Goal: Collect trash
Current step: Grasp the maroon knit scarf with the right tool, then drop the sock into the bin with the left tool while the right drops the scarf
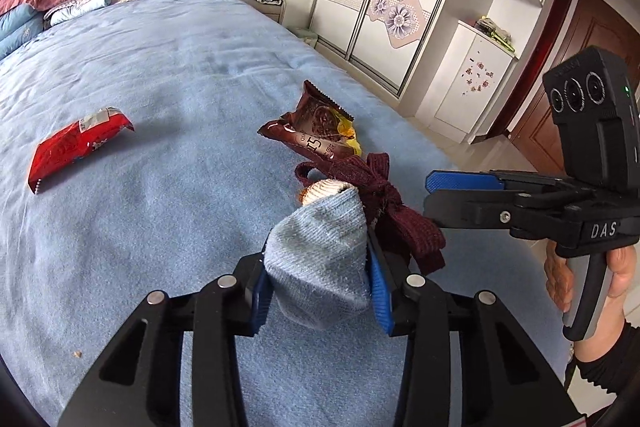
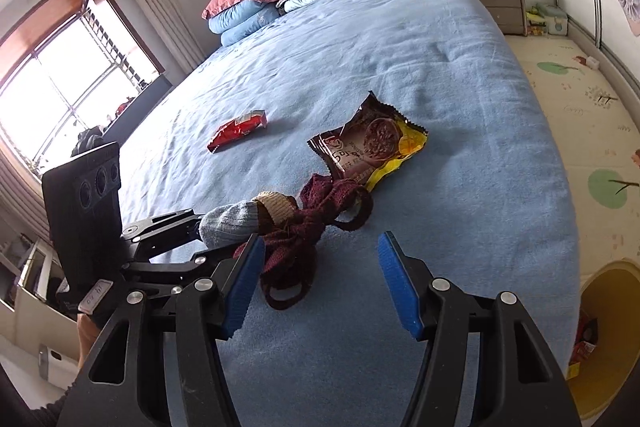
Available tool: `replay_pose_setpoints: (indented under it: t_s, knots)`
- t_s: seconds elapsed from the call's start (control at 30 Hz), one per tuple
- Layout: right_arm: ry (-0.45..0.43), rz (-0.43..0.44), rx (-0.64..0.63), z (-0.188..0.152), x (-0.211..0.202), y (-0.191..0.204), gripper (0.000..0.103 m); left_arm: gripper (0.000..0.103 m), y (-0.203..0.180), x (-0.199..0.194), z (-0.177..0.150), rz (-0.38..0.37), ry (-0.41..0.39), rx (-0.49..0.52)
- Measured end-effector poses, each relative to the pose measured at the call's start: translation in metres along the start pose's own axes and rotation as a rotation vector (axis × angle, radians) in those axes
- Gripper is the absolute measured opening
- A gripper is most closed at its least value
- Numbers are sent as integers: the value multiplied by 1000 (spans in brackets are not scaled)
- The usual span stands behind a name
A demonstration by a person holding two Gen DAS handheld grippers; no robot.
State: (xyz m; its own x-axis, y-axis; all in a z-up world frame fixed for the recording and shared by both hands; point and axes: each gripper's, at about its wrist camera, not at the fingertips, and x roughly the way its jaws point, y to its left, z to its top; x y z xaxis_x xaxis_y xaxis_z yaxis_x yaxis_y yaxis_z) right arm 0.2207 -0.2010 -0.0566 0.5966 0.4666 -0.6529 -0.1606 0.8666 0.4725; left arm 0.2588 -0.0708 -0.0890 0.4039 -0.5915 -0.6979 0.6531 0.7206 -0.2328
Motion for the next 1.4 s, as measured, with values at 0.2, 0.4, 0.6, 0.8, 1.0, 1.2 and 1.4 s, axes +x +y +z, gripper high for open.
replay_pose_setpoints:
  t_s: [0.2, 0.4, 0.6, 0.8, 1.0, 1.2, 1.4]
  knots:
    - [36, 62, 100, 5, 13, -9, 53, 41, 2, -3, -1, 8, -6, 1]
    - [65, 102, 151, 9, 24, -11, 46, 41, 3, -4, -2, 13, -4, 2]
    - [72, 136, 168, 8, 30, -15, 19, 41, 5, -2, -3, 19, 4, -6]
    - [34, 123, 143, 6, 17, -14, 18, 42, 2, -5, -4, 21, -6, 3]
    - [-35, 67, 134, 6, -8, -20, 18, 41, 2, -12, -6, 43, -15, -22]
    - [-69, 66, 122, 4, -35, -27, 18, 41, -16, -18, -2, 44, -21, -4]
    - [-114, 44, 140, -5, -71, -51, 18, 41, -55, -16, 14, 36, -25, 55]
